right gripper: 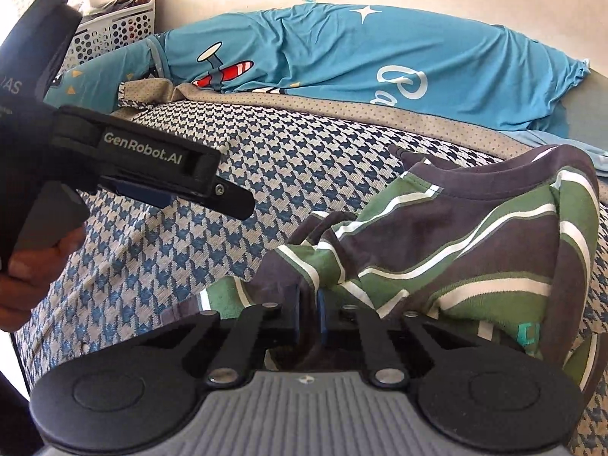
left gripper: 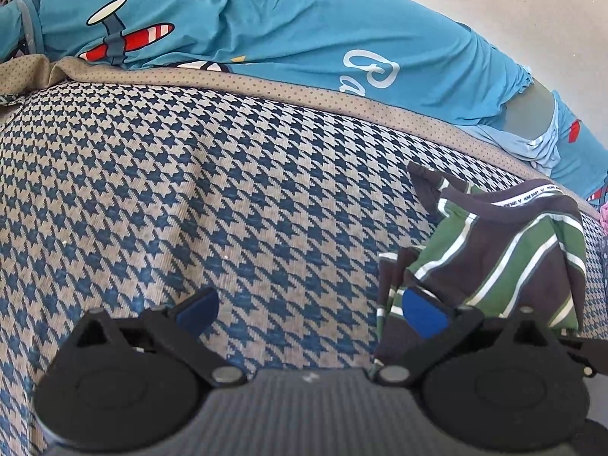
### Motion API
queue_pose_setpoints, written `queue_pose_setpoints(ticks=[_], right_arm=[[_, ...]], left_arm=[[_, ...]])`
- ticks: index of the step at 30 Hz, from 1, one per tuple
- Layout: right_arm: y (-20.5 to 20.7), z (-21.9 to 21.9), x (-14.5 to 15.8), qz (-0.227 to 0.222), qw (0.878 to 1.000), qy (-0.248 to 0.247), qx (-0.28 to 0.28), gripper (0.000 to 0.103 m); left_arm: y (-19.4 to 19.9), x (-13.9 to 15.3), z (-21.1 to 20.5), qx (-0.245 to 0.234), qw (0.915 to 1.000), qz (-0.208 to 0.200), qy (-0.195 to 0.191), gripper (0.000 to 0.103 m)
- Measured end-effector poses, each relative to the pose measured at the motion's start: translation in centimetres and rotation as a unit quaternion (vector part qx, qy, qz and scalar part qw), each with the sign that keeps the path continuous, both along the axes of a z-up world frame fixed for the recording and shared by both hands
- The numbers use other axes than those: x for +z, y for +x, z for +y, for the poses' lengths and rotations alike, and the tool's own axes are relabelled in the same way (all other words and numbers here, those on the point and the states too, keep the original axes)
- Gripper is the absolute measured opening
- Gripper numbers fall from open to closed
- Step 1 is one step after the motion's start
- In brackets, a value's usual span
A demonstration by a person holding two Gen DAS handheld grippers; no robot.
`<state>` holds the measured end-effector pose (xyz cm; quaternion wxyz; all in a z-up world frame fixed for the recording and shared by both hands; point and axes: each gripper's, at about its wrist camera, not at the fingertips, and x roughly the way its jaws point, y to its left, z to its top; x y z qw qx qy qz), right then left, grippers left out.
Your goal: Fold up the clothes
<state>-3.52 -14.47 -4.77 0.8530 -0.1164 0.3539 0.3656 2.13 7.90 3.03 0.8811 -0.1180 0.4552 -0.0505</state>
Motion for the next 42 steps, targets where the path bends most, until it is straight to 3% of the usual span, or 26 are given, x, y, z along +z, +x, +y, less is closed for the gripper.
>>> queue_pose_setpoints(ticks=[4, 7, 12, 17, 20, 25, 33, 42], right_arm=[[0.8, -0.8, 1.6, 0.012, 0.999, 0.042, -0.018, 0.009], [2.2, -2.0, 2.9, 0.042, 0.993, 0.102, -0.042, 0.009], [5.0, -4.3, 4.7, 0.097, 0.971, 0.204, -0.080, 0.009], [6.6, -5.5, 5.9, 0.131, 0.944, 0.294, -0.078, 0.005], [6.6, -4.5, 5.8, 0.106, 0.953, 0.267, -0.093, 0.005], [6.5, -3.5, 5.4, 0.109, 0.956, 0.260, -0.082, 0.005], [8.1, -4.1, 6.7, 0.119, 0.938, 0.314, -0.089, 0.005], [10.7, -3.2, 8.8, 0.098, 0.926, 0.352, -0.098, 0.005]], left_arm=[[-0.1, 0.2, 0.7, 0.005, 0.9999, -0.003, -0.011, 0.103], [-0.2, 0.4, 1.2, 0.009, 0.9998, -0.007, -0.018, 0.103], [0.0, -0.1, 1.7, 0.011, 0.9996, 0.000, -0.026, 0.103], [0.2, -0.9, 1.7, 0.008, 0.9997, 0.013, -0.021, 0.103], [0.2, -1.4, 1.6, 0.006, 0.9994, 0.022, -0.024, 0.103], [0.1, -1.8, 1.3, -0.001, 0.9991, 0.030, -0.031, 0.103], [0.3, -1.3, 1.0, 0.006, 0.9991, 0.016, -0.039, 0.103], [1.2, -1.4, -0.2, -0.005, 0.9994, -0.004, -0.033, 0.103]])
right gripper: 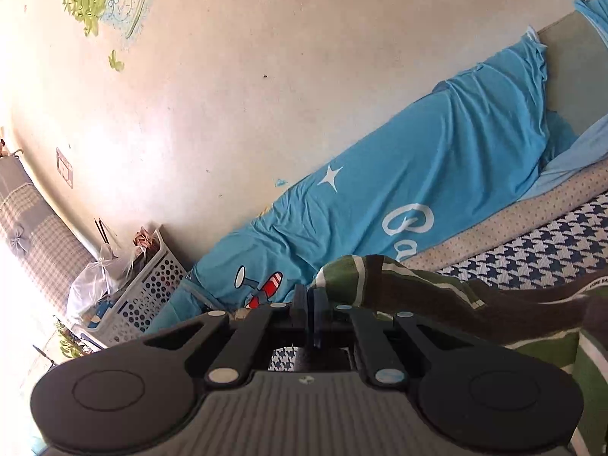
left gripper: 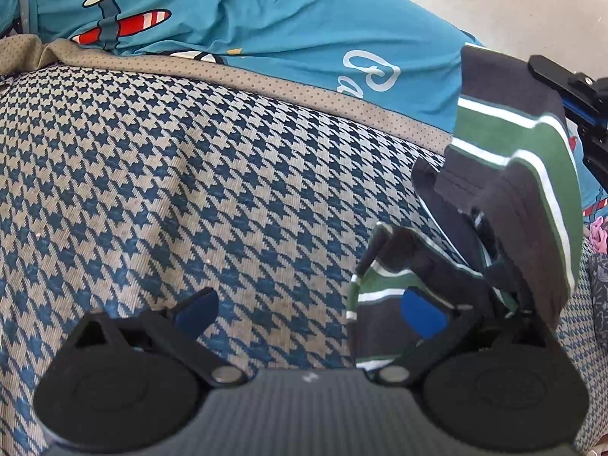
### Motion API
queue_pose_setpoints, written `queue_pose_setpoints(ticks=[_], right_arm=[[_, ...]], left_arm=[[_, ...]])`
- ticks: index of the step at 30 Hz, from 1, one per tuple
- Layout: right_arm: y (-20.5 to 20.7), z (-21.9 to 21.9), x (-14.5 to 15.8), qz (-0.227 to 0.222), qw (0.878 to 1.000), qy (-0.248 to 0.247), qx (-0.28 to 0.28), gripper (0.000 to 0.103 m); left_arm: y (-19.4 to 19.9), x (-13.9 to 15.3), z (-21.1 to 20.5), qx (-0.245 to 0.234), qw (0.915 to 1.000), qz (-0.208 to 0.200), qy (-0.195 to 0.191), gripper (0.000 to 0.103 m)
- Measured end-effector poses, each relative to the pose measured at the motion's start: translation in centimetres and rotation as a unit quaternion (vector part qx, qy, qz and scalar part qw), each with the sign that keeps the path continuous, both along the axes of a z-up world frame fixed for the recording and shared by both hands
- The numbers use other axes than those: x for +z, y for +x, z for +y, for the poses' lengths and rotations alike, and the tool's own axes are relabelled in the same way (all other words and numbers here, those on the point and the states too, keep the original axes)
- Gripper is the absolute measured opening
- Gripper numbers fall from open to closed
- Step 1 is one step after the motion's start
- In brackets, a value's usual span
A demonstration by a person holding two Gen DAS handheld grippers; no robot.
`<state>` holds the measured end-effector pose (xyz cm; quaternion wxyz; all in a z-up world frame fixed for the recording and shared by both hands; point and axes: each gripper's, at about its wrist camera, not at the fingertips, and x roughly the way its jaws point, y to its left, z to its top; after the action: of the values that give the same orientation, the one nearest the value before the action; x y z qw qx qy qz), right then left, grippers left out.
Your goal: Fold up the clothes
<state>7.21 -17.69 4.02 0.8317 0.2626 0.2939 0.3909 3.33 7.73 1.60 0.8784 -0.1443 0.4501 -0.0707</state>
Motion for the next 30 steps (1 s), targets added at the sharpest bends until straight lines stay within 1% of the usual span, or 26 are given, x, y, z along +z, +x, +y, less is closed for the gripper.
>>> queue_pose_setpoints(ticks=[3, 8, 9, 10, 13, 15, 16, 18, 21, 23, 25, 27, 28, 30], right_arm=[[0.7, 0.4, 0.2, -0.001, 1.000, 0.008, 0.001, 0.005], [1.9, 1.5, 0.7, -0.009, 1.000, 0.014, 0.009, 0.005], [2.2, 1.8, 0.9, -0.010, 1.000, 0.018, 0.011, 0.005], [2.4, 2.0, 1.1, -0.010, 0.999, 0.027, 0.017, 0.005], [2.5, 2.7, 1.8, -0.016, 0.997, 0.062, 0.037, 0.005], [2.3, 3.6, 1.8, -0.025, 0.997, 0.070, 0.035, 0.006], [2.2, 4.1, 1.5, -0.027, 0.997, 0.061, 0.026, 0.009], [2.5, 5.4, 0.4, -0.014, 0.999, 0.023, 0.036, 0.009], [2.8, 6.7, -1.7, 0.013, 0.998, -0.028, 0.051, 0.009], [2.8, 6.6, -2.3, 0.017, 0.998, -0.045, 0.051, 0.010], [2.9, 6.1, -2.3, 0.018, 0.997, -0.049, 0.048, 0.011], [2.9, 5.2, -2.0, 0.008, 0.997, -0.062, 0.036, 0.012], [2.9, 4.7, -1.9, 0.002, 0.997, -0.070, 0.028, 0.012], [2.8, 3.7, -1.6, -0.009, 0.996, -0.087, 0.013, 0.012]], left_arm=[[0.3, 0.1, -0.9, -0.014, 0.9998, -0.011, -0.008, 0.103], [0.4, 0.7, -2.5, -0.057, 0.9974, -0.037, -0.025, 0.103], [0.5, 0.9, -2.6, -0.056, 0.9973, -0.040, -0.026, 0.103], [0.5, 1.0, -2.5, -0.049, 0.9977, -0.042, -0.023, 0.103], [0.9, 1.0, -1.5, -0.005, 0.9987, -0.049, -0.014, 0.103], [1.3, 0.7, -0.5, 0.018, 0.9986, -0.047, -0.015, 0.103], [1.6, 0.5, 0.1, 0.030, 0.9985, -0.042, -0.018, 0.103], [1.9, 0.0, 1.2, 0.054, 0.9977, -0.024, -0.032, 0.103], [2.2, -0.8, 2.6, 0.083, 0.9951, 0.005, -0.054, 0.103], [2.1, -1.1, 3.3, 0.098, 0.9937, 0.017, -0.052, 0.103], [2.0, -0.9, 3.4, 0.108, 0.9933, 0.011, -0.041, 0.103], [1.9, -0.5, 3.4, 0.121, 0.9924, 0.001, -0.019, 0.103], [1.8, -0.3, 3.4, 0.136, 0.9908, -0.005, 0.000, 0.103], [1.8, -0.1, 3.4, 0.173, 0.9836, -0.006, 0.048, 0.103]])
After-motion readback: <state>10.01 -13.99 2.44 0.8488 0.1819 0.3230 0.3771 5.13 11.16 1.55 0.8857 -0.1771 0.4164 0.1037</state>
